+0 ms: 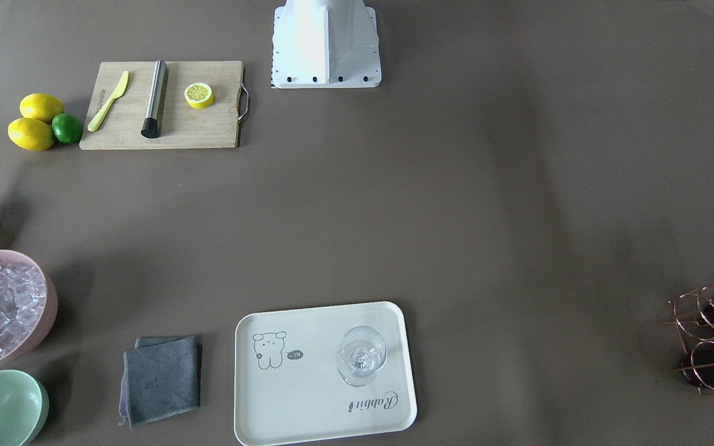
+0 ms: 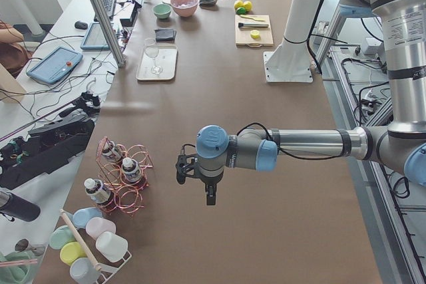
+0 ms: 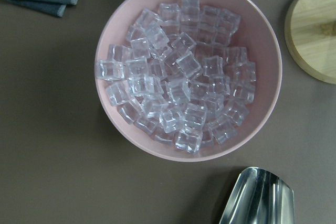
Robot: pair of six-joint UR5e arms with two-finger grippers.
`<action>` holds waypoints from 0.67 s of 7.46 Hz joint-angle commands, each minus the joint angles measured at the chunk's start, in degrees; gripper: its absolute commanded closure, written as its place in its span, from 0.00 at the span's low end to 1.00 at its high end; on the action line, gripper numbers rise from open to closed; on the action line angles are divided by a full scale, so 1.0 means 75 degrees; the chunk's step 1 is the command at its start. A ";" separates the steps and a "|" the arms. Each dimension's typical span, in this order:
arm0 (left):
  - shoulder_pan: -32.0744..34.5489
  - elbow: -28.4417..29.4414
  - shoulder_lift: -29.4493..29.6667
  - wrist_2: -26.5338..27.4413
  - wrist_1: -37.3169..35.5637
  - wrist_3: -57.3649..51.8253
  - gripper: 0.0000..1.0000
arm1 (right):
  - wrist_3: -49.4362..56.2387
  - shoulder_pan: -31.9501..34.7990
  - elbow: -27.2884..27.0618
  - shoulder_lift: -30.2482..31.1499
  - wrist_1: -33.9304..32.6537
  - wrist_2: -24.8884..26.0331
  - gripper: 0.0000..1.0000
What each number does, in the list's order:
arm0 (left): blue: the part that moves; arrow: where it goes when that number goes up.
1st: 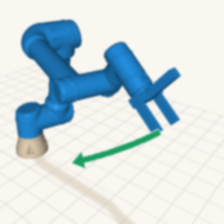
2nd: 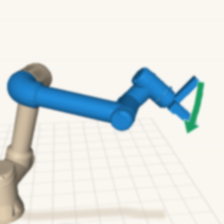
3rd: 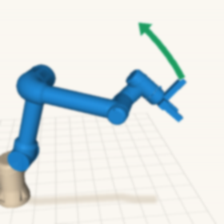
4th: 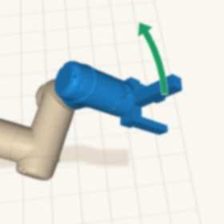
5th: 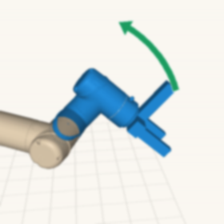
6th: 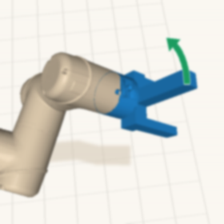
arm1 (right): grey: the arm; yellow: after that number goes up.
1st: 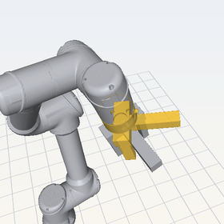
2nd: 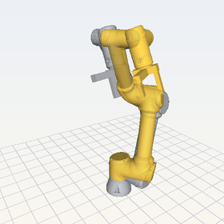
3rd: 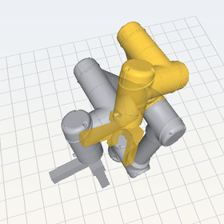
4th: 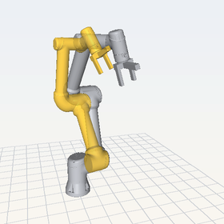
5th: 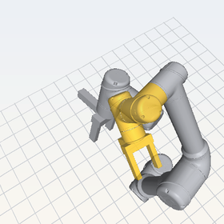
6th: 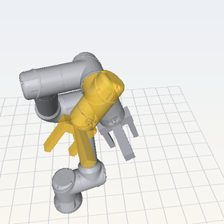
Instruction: Take tea from basket to plate
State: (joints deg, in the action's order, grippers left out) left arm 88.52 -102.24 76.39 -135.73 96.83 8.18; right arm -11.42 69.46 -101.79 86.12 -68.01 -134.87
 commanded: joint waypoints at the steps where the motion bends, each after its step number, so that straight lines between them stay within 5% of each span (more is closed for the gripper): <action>1: 0.0021 0.0131 0.0382 0.0004 -0.0055 0.1311 0.02 | -0.0013 -0.0950 0.0165 -0.0545 0.1051 0.0064 0.00; 5: 0.0290 0.0703 0.1845 0.0062 0.0016 0.5989 0.02 | -0.0013 -0.1770 0.0178 -0.1016 0.1953 0.0029 0.00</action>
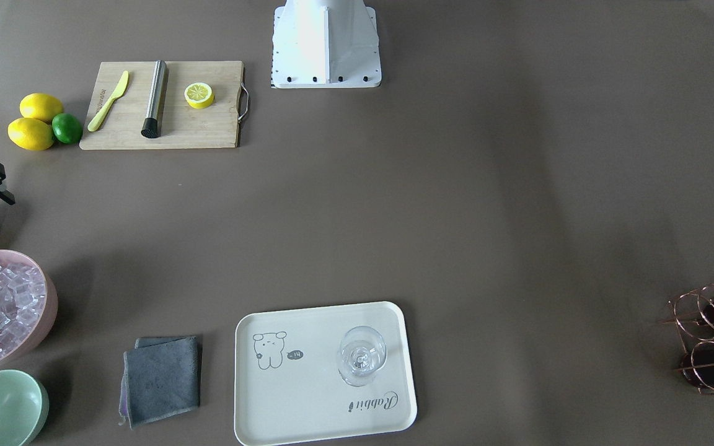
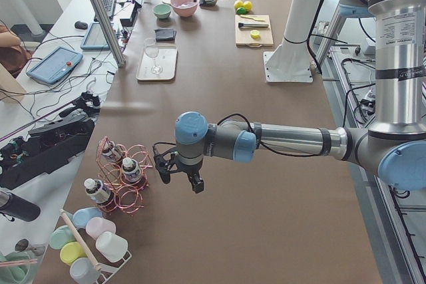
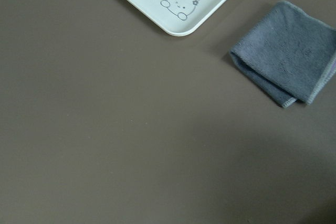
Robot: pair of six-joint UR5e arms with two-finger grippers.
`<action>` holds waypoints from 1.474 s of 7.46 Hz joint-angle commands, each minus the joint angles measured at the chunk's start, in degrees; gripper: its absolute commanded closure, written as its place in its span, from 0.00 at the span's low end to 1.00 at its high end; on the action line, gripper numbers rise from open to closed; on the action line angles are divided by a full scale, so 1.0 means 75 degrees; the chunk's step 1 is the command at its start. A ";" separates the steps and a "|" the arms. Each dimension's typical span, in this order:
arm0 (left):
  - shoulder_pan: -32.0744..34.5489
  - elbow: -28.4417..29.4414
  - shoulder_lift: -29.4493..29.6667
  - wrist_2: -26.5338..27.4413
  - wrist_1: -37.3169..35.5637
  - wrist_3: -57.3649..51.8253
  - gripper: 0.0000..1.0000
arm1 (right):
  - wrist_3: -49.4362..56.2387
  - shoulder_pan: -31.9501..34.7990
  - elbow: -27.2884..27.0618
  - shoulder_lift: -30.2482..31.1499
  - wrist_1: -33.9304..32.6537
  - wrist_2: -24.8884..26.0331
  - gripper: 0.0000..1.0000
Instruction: Take tea from basket to plate
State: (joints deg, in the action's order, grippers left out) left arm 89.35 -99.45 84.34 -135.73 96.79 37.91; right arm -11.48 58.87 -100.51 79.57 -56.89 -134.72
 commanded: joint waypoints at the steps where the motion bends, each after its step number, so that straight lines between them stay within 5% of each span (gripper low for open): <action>1: 0.0401 0.0322 0.0778 0.0212 0.0067 0.2348 0.02 | 0.0007 -0.0454 0.0089 -0.0539 0.0472 -0.0002 0.00; 3: 0.0672 0.0439 0.1266 0.0190 0.0044 0.4028 0.02 | 0.0031 -0.0549 0.0055 -0.0754 0.0576 -0.0014 0.00; 4: 0.0661 0.0578 0.1653 0.0202 -0.0002 0.4967 0.02 | 0.0008 -0.0549 0.0147 -0.0684 0.1343 -0.0002 0.00; 8: 0.0614 0.2919 0.4148 0.0237 0.0091 0.7105 0.02 | -0.0004 -0.0666 0.0884 -0.0928 0.3172 0.0266 0.00; 11: 0.0405 0.4409 0.4703 0.1007 0.1797 0.8500 0.02 | -0.0016 -0.0713 0.1108 -0.1012 0.3972 0.0735 0.00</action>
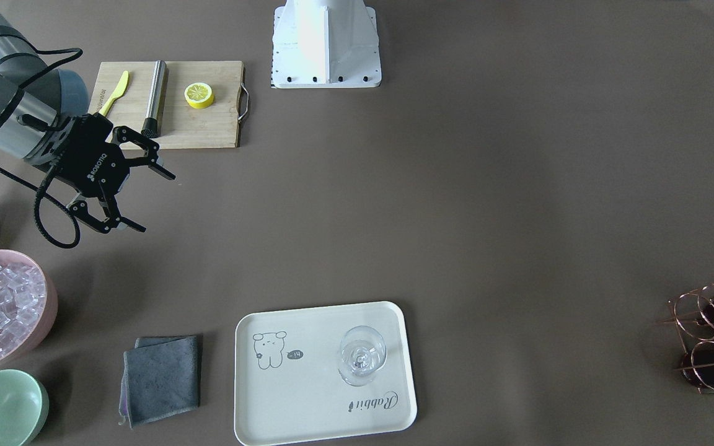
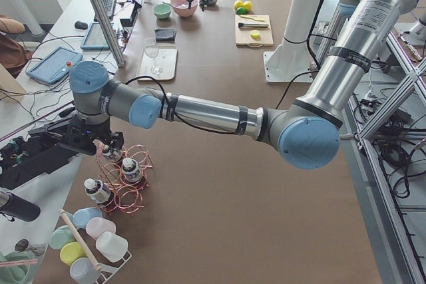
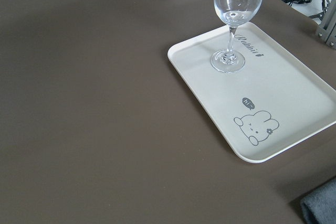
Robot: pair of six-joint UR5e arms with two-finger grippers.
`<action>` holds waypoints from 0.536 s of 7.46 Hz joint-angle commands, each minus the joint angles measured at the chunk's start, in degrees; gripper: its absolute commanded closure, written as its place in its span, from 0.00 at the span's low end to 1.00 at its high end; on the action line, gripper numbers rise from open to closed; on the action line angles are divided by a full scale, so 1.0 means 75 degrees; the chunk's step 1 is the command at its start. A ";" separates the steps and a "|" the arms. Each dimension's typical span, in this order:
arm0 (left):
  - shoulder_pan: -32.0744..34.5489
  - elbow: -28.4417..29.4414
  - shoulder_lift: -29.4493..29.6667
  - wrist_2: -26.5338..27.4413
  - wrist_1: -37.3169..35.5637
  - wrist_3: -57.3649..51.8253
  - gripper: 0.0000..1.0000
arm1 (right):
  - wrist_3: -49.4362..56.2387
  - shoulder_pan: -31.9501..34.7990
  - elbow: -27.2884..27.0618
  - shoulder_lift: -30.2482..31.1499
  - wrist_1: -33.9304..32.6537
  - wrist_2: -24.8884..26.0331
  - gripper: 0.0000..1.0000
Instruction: Take tea from basket to plate
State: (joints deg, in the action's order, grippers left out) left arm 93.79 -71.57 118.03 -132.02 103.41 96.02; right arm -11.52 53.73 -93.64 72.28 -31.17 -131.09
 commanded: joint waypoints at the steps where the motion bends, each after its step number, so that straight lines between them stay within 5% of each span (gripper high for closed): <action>1: -0.0270 0.0741 0.0246 0.0563 0.0977 0.1023 0.02 | -0.0115 -0.0038 0.0402 -0.0039 0.1068 0.0380 0.00; 4: -0.0341 0.0683 0.0235 0.0470 0.0931 0.1471 0.02 | -0.1039 -0.0365 0.0929 -0.0133 0.2731 0.0895 0.00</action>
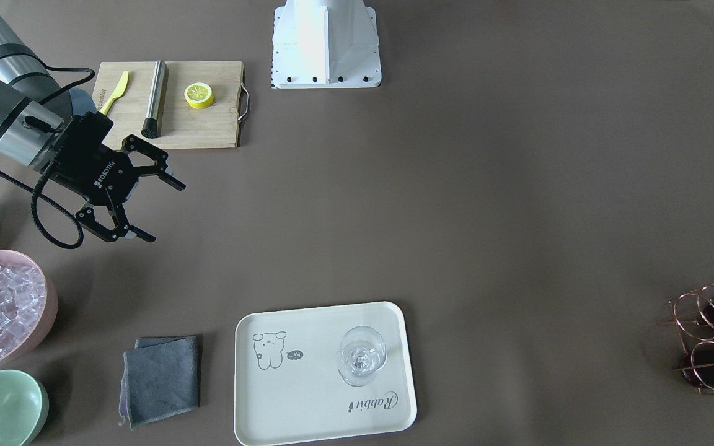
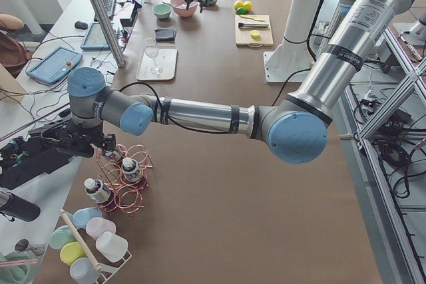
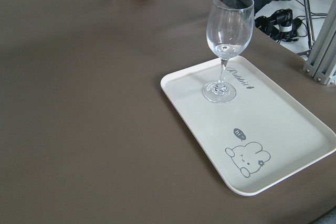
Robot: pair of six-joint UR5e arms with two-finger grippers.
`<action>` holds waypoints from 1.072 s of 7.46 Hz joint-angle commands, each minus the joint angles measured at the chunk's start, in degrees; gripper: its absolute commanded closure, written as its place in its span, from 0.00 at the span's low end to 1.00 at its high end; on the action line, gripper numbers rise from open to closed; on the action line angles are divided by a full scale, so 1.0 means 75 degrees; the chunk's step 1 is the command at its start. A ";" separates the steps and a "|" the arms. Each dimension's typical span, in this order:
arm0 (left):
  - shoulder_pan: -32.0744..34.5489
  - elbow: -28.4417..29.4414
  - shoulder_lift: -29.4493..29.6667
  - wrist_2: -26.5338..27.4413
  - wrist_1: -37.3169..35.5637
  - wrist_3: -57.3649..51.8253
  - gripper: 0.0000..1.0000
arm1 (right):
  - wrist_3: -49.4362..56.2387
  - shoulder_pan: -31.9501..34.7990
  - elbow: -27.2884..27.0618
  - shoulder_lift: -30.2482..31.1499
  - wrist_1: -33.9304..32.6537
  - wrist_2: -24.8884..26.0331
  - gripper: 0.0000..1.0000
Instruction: Take tea from basket to plate
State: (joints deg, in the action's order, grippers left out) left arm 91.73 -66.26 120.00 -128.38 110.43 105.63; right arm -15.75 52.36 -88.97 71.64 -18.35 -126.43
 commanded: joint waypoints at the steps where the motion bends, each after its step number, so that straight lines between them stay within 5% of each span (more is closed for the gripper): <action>1: -0.0182 -0.0001 -0.0062 -0.0016 0.0018 0.0236 0.02 | -0.0977 -0.0382 0.0354 -0.0048 0.1597 0.0624 0.00; 3: -0.0300 -0.0013 -0.0074 -0.0028 0.0019 0.0401 0.08 | -0.1647 -0.0862 0.0774 -0.0129 0.3200 0.1060 0.00; 6: -0.0277 -0.0047 -0.0227 -0.0051 0.0042 0.0389 1.00 | -0.2084 -0.0912 0.0812 -0.0573 0.3958 0.1107 0.00; 8: -0.0044 -0.0303 -0.0227 -0.0460 -0.0028 0.0436 1.00 | -0.1608 -0.0911 0.0859 -0.0587 0.4109 0.1108 0.00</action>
State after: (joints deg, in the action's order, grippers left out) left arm 90.15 -66.86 118.33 -130.08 110.65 108.58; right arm -30.93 45.49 -82.71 67.60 11.13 -118.26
